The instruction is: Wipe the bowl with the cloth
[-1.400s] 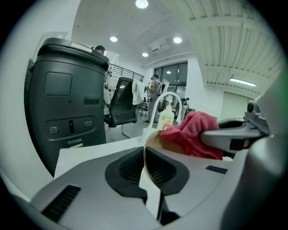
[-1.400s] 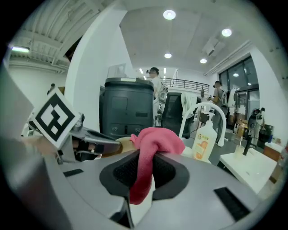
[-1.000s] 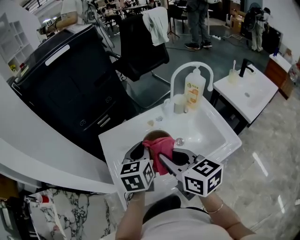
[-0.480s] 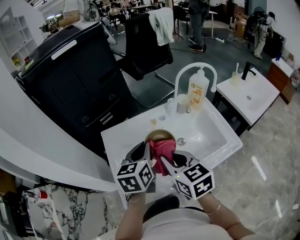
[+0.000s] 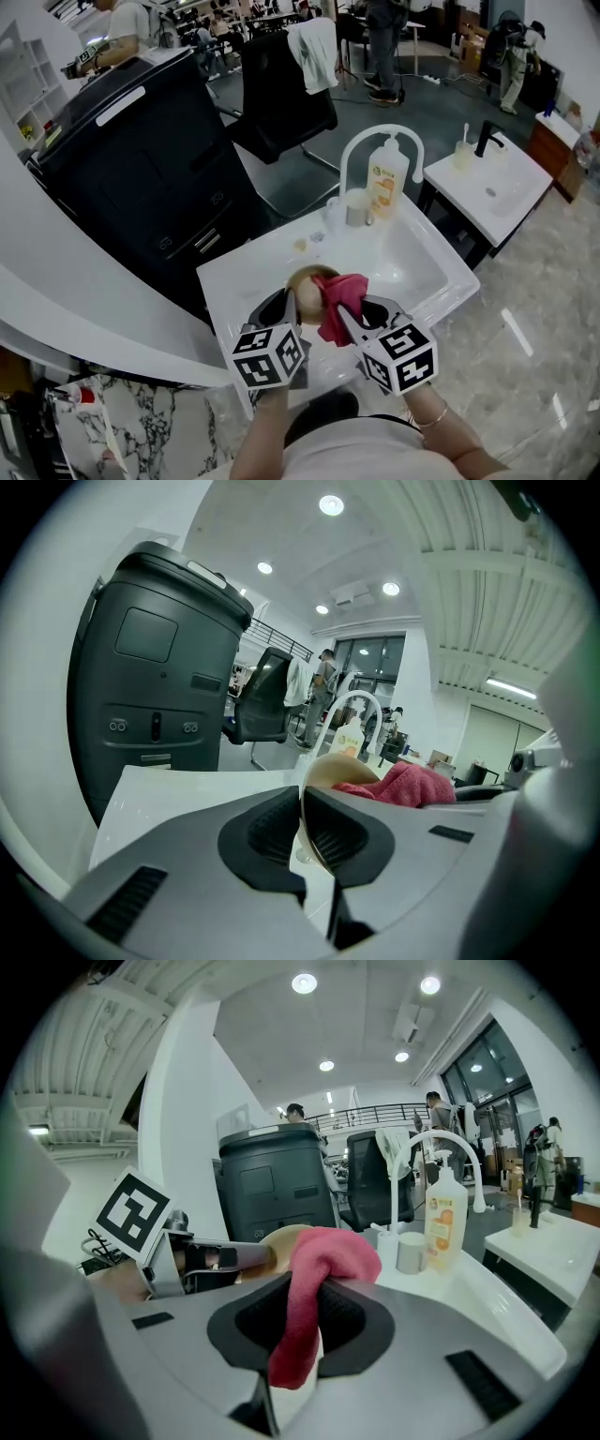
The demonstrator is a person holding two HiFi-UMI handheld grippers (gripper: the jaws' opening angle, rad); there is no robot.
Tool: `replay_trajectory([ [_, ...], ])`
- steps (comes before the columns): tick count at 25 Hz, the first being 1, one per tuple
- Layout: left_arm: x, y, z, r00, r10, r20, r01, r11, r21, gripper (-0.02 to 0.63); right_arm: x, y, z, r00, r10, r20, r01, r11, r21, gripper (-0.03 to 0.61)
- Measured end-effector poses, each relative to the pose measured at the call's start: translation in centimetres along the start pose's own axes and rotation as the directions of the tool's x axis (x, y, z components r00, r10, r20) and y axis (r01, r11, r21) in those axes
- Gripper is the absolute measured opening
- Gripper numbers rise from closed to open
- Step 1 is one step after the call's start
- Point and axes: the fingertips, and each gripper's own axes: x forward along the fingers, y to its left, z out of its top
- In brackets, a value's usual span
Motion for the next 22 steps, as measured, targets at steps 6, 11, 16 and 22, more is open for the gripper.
replay_trajectory([
  [6, 0.0, -0.3, -0.4, 1.0, 0.007, -0.015, -0.006, 1.0, 0.019, 0.032, -1.2, -2.0, 0.3, 0.998, -0.059, 0.024, 0.059, 0.998, 0.007, 0.064],
  [11, -0.2, -0.1, -0.4, 1.0, 0.015, -0.019, -0.014, 1.0, 0.027, 0.032, -2.1, -3.3, 0.9, 0.993, -0.107, 0.045, 0.107, 0.994, 0.01, 0.064],
  [16, -0.3, 0.0, -0.5, 0.999, 0.022, -0.026, -0.021, 0.999, 0.034, 0.032, -3.1, -4.6, 1.4, 0.987, -0.141, 0.072, 0.139, 0.99, 0.034, 0.064],
  [22, -0.2, 0.2, -0.7, 0.999, 0.026, -0.028, -0.025, 0.999, 0.039, 0.032, -4.4, -5.7, 2.5, 0.975, -0.19, 0.12, 0.186, 0.982, 0.047, 0.064],
])
